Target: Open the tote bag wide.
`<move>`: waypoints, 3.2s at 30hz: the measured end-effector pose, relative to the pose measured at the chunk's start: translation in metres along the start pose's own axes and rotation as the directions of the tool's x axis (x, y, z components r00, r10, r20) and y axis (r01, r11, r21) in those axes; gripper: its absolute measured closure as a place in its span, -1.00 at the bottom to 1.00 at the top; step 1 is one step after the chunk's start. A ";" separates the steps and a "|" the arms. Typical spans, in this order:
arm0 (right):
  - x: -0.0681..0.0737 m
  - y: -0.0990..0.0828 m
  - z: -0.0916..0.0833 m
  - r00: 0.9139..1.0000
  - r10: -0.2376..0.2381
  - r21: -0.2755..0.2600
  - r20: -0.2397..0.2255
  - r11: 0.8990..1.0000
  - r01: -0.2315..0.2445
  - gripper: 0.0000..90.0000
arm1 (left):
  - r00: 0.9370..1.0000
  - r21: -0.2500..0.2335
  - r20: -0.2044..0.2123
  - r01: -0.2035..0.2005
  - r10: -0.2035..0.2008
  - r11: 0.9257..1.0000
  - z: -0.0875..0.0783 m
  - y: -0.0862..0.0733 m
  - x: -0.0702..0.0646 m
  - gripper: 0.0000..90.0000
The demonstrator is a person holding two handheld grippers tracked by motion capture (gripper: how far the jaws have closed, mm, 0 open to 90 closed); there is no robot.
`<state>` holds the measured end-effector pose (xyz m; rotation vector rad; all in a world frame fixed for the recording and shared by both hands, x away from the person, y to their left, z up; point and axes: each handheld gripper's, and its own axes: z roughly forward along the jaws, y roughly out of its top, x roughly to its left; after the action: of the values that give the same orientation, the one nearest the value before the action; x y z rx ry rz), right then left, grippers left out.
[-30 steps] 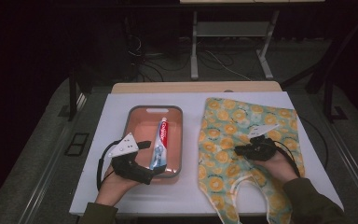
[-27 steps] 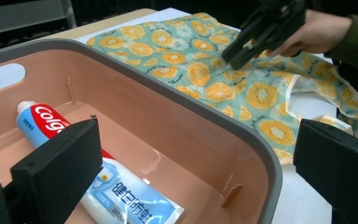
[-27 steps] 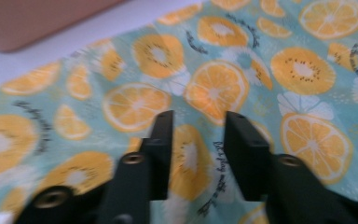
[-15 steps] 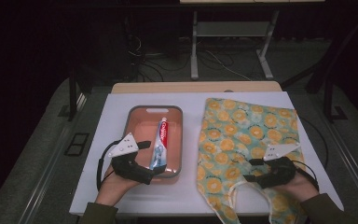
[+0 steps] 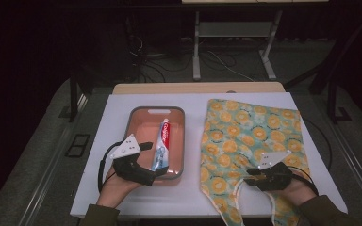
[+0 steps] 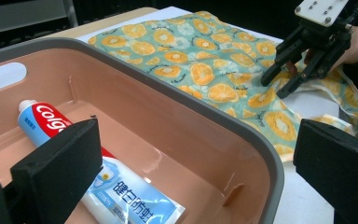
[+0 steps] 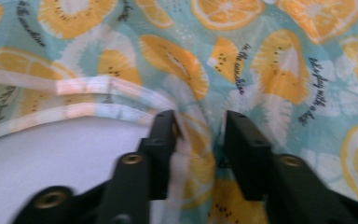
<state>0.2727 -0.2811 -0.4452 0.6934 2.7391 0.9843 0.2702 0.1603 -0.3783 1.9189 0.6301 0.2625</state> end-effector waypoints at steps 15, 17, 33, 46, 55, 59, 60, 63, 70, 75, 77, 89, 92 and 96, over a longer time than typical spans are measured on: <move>-0.007 0.020 0.000 0.998 0.062 -0.062 -0.017 0.996 -0.063 0.98 | 1.000 0.001 -0.001 0.001 -0.001 1.000 0.000 0.000 0.000 -1.00; -0.013 0.029 0.002 0.996 0.085 -0.088 -0.001 0.993 -0.085 0.98 | 1.000 0.000 -0.002 0.002 -0.002 1.000 0.000 0.000 0.000 -1.00; -0.057 0.088 0.044 0.958 0.267 -0.156 0.109 0.956 -0.249 0.96 | 1.000 0.004 0.002 0.004 -0.004 1.000 0.000 0.000 0.001 -1.00; 0.007 0.075 0.002 0.996 0.068 -0.188 -0.060 0.979 -0.078 -0.15 | 1.000 0.007 0.003 0.001 -0.001 1.000 0.001 0.001 0.000 -1.00; 0.054 0.070 0.014 0.981 -0.045 -0.152 -0.191 0.988 0.016 -0.18 | 1.000 0.009 0.004 -0.001 0.001 1.000 0.001 0.000 0.000 -1.00; 0.065 0.073 0.022 0.971 -0.072 -0.135 -0.230 0.990 0.042 -0.16 | 1.000 0.011 0.002 -0.002 0.002 1.000 0.001 0.000 0.000 -1.00; 0.068 0.074 0.025 0.967 -0.085 -0.128 -0.242 0.990 0.055 -0.15 | 1.000 0.011 0.002 -0.003 0.003 1.000 0.001 0.000 0.000 -1.00; 0.077 0.075 0.034 0.959 -0.118 -0.103 -0.259 0.990 0.095 -0.09 | 1.000 0.012 0.001 -0.003 0.003 1.000 0.001 0.000 0.000 -1.00; 0.090 0.078 0.053 0.946 -0.163 -0.045 -0.279 0.987 0.157 0.24 | 1.000 0.012 0.001 -0.003 0.003 1.000 0.001 0.000 0.000 -1.00; 0.091 0.079 0.058 0.945 -0.169 -0.029 -0.280 0.985 0.168 0.74 | 1.000 0.013 0.002 -0.004 0.004 1.000 0.001 0.000 0.000 -1.00; 0.090 0.079 0.056 0.946 -0.165 -0.038 -0.280 0.986 0.160 0.86 | 1.000 0.013 0.002 -0.003 0.003 1.000 0.001 0.000 0.000 -1.00; 0.049 0.084 0.012 0.981 -0.076 -0.215 -0.181 0.976 0.036 0.95 | 1.000 0.015 0.012 0.001 -0.001 1.000 0.001 0.001 0.001 -1.00; 0.021 0.081 -0.004 0.993 -0.016 -0.265 -0.117 0.964 -0.016 0.95 | 1.000 0.014 0.013 -0.001 0.001 1.000 0.001 0.001 0.001 -1.00; 0.000 0.078 -0.015 0.996 0.036 -0.293 -0.077 0.954 -0.057 0.95 | 1.000 0.008 0.020 0.000 0.000 1.000 0.001 0.003 0.001 -1.00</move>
<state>0.2970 -0.2369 -0.3839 0.6842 2.5603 1.4163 0.2726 0.1595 -0.3762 1.9271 0.6191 0.2408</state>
